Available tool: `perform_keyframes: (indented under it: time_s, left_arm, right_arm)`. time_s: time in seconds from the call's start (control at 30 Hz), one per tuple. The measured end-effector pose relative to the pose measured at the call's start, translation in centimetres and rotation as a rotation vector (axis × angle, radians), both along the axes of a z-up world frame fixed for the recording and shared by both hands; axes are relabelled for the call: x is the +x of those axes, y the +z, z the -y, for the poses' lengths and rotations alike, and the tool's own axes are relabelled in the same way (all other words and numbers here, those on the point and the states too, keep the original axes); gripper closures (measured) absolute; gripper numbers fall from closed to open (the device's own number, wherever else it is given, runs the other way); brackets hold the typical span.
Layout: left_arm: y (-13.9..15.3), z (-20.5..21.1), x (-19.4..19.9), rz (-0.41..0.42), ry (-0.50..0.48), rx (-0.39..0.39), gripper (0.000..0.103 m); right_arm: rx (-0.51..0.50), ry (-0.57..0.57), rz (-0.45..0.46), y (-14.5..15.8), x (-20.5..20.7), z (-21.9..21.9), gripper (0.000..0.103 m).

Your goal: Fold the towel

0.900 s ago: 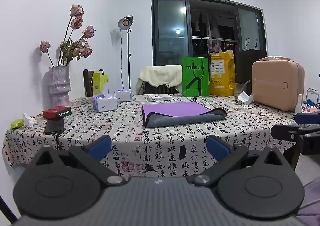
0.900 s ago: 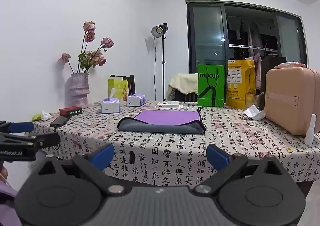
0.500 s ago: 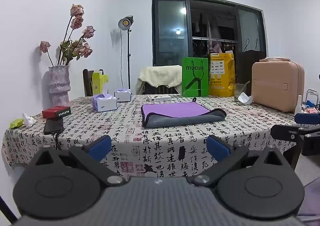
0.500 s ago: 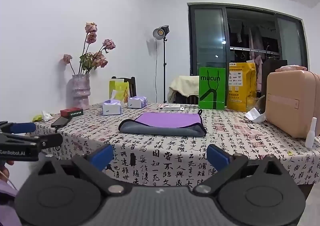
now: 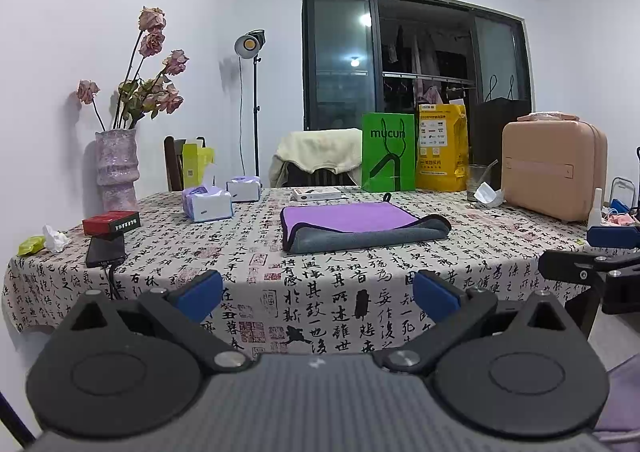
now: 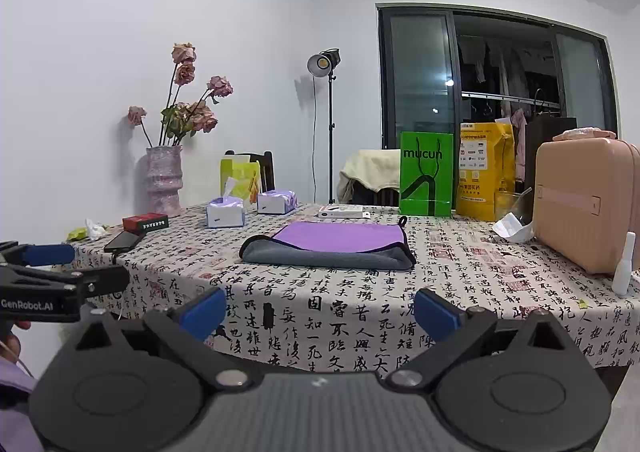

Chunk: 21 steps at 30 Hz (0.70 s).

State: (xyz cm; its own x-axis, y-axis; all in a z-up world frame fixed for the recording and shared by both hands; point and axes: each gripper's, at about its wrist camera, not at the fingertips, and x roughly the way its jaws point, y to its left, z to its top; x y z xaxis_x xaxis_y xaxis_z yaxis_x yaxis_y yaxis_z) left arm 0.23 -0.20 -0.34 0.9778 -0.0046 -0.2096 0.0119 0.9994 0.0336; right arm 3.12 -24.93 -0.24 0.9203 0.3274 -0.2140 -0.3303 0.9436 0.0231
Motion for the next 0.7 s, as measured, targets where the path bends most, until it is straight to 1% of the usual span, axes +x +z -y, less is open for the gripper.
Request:
perform_keyframes:
  time_s: [0.7]
  left_arm:
    - [-0.07, -0.03, 0.04, -0.002, -0.004, 0.0, 0.0]
  right_arm:
    - [0.0, -0.005, -0.011, -0.14, 0.18, 0.04, 0.002]
